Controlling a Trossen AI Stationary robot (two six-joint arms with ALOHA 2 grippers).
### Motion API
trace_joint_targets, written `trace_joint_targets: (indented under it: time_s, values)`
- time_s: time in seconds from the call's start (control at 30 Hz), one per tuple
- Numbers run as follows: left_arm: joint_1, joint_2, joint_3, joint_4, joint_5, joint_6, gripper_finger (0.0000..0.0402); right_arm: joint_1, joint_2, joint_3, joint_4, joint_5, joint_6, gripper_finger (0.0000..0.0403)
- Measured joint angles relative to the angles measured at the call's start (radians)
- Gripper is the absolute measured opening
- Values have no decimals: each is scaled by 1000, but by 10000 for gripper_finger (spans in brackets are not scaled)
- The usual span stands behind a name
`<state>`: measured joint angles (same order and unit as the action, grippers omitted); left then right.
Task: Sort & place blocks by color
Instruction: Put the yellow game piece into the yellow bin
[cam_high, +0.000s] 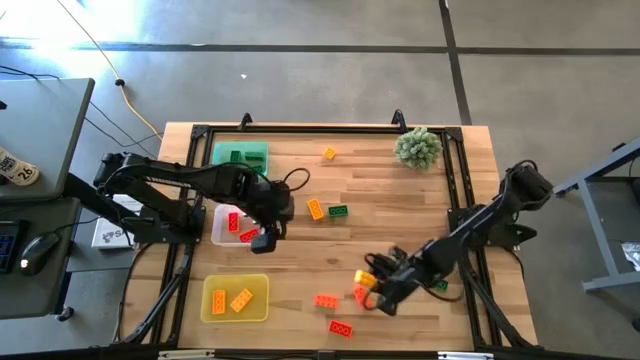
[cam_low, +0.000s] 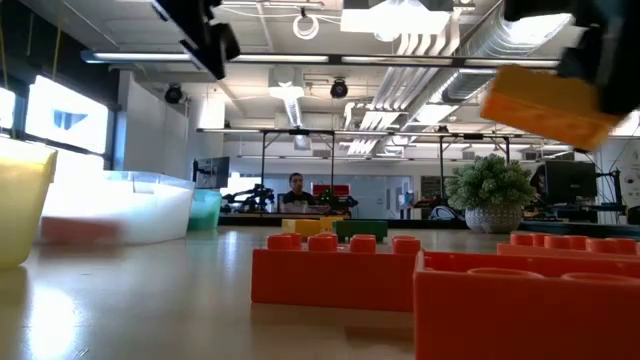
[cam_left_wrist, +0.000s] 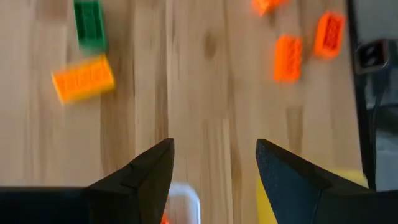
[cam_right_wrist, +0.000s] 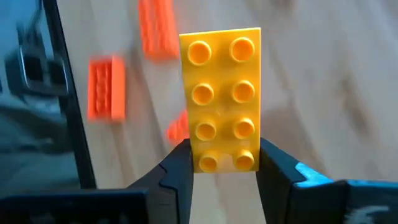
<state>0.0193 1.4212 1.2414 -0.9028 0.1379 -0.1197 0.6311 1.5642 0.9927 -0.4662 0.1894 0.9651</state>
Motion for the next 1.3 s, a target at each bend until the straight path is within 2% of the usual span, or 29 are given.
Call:
trace_joint_targets:
  time_s: [0.33, 0.57, 1.03, 1.3]
  values:
    - [0, 0, 6, 222, 8, 79, 216, -167, -1, 121, 1, 69, -209, 109]
    - [0, 0, 6, 356, 7, 89, 216, -260, -1, 197, 37, 72, -360, 109]
    - [7, 0, 6, 468, 3, 72, 216, -392, -4, 326, 38, -19, -590, 109]
    - [7, 0, 6, 482, -84, 62, 216, -443, -2, 326, 34, -123, -659, 109]
